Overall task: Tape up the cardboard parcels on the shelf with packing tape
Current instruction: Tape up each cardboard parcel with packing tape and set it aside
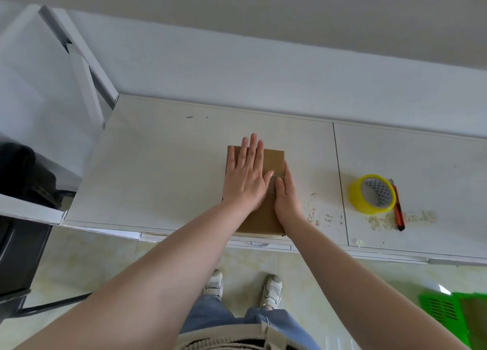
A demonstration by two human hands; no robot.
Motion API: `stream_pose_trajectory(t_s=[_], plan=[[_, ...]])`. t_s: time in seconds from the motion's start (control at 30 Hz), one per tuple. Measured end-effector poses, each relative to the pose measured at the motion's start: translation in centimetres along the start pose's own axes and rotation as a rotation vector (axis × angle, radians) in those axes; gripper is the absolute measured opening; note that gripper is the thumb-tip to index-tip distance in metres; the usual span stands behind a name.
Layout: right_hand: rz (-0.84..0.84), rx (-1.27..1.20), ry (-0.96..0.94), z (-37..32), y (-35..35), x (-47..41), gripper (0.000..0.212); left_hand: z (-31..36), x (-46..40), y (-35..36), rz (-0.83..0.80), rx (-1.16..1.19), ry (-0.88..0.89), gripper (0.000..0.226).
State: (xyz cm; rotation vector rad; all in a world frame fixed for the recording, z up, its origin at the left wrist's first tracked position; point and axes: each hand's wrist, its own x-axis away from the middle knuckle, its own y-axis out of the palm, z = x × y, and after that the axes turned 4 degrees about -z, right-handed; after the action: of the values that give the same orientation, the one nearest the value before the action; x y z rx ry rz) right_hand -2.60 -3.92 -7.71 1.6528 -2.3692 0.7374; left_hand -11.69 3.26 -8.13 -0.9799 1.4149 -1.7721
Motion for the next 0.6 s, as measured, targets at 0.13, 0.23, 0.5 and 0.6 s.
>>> stream_pose_trajectory(t_s=[0.13,0.23,0.5,0.6], plan=[[-0.005,0.011,-0.025,-0.2,-0.1,0.0,0.051,0.1,-0.3,-0.1,-0.056,-0.02,-0.016,0.071],[-0.037,-0.094,0.062,-0.6,-0.5,0.3,0.048,-0.2,-0.4,-0.8,-0.099,-0.004,0.014,0.073],[-0.243,-0.484,0.33,-2.7,-0.6,2.1,0.047,-1.0,2.5,-2.4,-0.089,0.19,-0.344,0.091],[-0.229,-0.51,0.253,-4.4,-1.1,2.7,0.033,-2.0,3.0,-5.1,-0.134,0.43,-0.47,0.087]])
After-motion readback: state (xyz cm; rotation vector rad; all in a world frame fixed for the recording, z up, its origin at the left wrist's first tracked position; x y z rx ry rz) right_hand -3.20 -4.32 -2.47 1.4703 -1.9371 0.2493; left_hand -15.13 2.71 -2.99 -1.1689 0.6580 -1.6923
